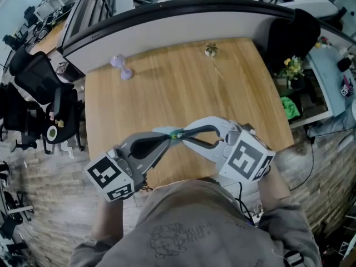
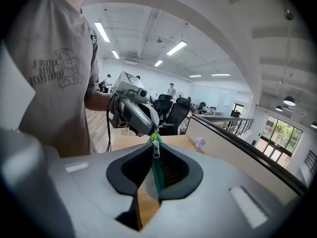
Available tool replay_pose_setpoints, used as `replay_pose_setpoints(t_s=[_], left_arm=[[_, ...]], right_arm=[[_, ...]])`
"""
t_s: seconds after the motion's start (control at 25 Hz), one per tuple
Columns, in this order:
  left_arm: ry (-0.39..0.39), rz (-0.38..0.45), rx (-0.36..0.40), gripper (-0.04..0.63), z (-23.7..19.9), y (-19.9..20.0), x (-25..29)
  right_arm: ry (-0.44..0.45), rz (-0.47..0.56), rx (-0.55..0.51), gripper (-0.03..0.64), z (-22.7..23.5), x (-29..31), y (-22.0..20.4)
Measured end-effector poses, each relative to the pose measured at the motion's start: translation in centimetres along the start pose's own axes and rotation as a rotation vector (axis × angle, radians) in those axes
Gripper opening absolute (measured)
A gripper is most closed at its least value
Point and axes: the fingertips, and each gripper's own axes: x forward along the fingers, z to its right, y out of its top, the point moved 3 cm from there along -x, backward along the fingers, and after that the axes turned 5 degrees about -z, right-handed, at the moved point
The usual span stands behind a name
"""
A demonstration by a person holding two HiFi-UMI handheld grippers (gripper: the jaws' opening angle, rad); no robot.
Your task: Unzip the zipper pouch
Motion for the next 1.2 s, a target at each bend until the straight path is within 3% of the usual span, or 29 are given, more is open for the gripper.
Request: replay_pose_setpoints(t_s=[0.76,1.2], left_arm=[[-0.047,0.036,-0.027,-0.002,0.4,0.1,-0.1],[0.017,0.056,-0.055,-0.002,-1.1,0.0,-1.6]], right_arm=[[-0.051,-0.039,0.057,0.051,0.6,-2.7,-1.2],[-0.162,-0.112,0.134,0.051,2.2,-5.4,-4.7]])
